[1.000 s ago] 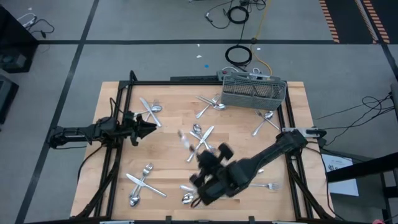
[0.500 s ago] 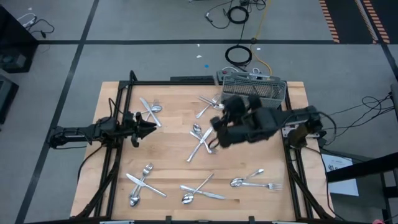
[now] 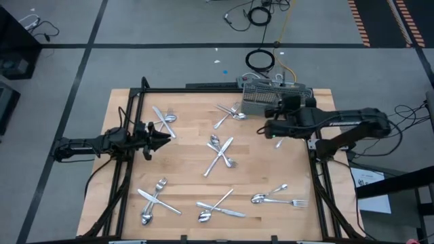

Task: Sort silverware
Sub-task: Put the silver table knife into the gray utensil holder

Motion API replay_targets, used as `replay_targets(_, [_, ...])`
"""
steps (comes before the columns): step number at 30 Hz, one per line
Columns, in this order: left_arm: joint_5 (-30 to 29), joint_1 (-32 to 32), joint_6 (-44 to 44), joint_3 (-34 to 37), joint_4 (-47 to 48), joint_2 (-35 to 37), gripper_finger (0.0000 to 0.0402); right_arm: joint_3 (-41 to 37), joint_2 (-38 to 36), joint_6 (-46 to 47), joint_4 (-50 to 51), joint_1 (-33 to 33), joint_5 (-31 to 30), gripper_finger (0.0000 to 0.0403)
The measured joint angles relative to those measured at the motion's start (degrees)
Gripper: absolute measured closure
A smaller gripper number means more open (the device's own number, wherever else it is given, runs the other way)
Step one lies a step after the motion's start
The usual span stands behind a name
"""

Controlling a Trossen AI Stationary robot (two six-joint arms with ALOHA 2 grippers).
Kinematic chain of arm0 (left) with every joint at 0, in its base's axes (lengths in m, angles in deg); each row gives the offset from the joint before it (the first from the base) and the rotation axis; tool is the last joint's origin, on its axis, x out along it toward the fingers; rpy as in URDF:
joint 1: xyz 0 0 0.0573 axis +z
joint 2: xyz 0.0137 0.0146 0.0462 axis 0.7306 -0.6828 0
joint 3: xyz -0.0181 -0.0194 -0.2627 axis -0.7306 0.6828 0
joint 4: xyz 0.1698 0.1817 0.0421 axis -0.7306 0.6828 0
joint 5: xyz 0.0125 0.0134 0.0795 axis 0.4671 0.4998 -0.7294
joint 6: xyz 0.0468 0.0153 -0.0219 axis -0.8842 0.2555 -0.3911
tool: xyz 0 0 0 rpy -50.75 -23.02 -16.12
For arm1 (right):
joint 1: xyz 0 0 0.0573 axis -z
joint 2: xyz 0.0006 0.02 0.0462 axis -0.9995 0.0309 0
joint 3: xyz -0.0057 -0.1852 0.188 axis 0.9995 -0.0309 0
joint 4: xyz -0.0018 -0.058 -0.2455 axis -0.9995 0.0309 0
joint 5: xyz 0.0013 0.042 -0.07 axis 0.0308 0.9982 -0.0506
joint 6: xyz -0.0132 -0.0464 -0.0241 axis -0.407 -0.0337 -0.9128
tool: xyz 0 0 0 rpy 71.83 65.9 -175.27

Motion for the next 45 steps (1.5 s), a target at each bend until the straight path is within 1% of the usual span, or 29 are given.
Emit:
replay_targets(5, [-4.59,0.0,0.02,0.0,-0.75,0.0,0.0281,-14.39,-4.85,-3.97,-12.37,3.69,-6.44,0.0395])
replay_targets(9, [-8.77,0.0,0.07,0.0,-1.35,0.0,0.0281,-23.42,-6.48,-3.31,-19.88,6.73,-10.9,0.0396])
replay_targets(14, [-13.51,0.0,3.08,0.0,-1.91,-0.07,0.0281,-29.56,-6.49,1.45,-24.21,10.43,-17.21,0.0396])
replay_targets(16, [-15.13,0.0,4.36,0.0,-2.04,-0.33,0.0281,-31.15,-6.43,4.51,-25.29,12.12,-18.05,0.0396])
replay_targets(20, [-18.88,0.0,4.59,0.0,-2.37,-1.54,0.0281,-34.76,-6.43,9.83,-30.17,16.0,-18.1,0.0396])
replay_targets(23, [-21.35,0.0,4.61,0.0,-2.51,-2.35,0.0281,-37.17,-6.43,9.9,-37.41,17.76,-18.12,0.0396])
replay_targets(27, [-23.04,0.0,4.76,0.0,-2.64,-2.99,0.0281,-38.53,-6.39,4.31,-46.27,18.52,-18.05,0.0396])
replay_targets(31, [-23.57,0.0,7.19,0.0,-2.67,-3.44,0.0281,-38.53,-5.39,-2.64,-50.97,18.52,-17.51,0.0396])
replay_targets(33, [-23.58,0.0,7.63,0.0,-2.68,-3.7,0.0281,-38.51,-4.51,-4.43,-52.08,18.58,-15.63,0.0396])
replay_targets(37, [-23.57,0.0,7.63,0.0,-2.72,-3.8,0.0281,-38.53,-1.67,-4.69,-53.56,19.51,-13.29,0.0396])
replay_targets(40, [-23.52,0.0,7.65,0.0,-2.74,-3.8,0.0281,-38.53,0.08,-4.8,-55.87,20.74,-9.59,0.0396])
replay_targets(42, [-23.29,0.0,7.67,0.0,-2.78,-3.8,0.0281,-38.53,1.12,-6.26,-57.35,21.27,-7.08,0.0389])
replay_targets(45, [-22.64,0.0,7.68,0.0,-2.87,-3.8,0.0281,-38.53,1.5,-9.76,-58.99,21.41,-5.28,0.0366])
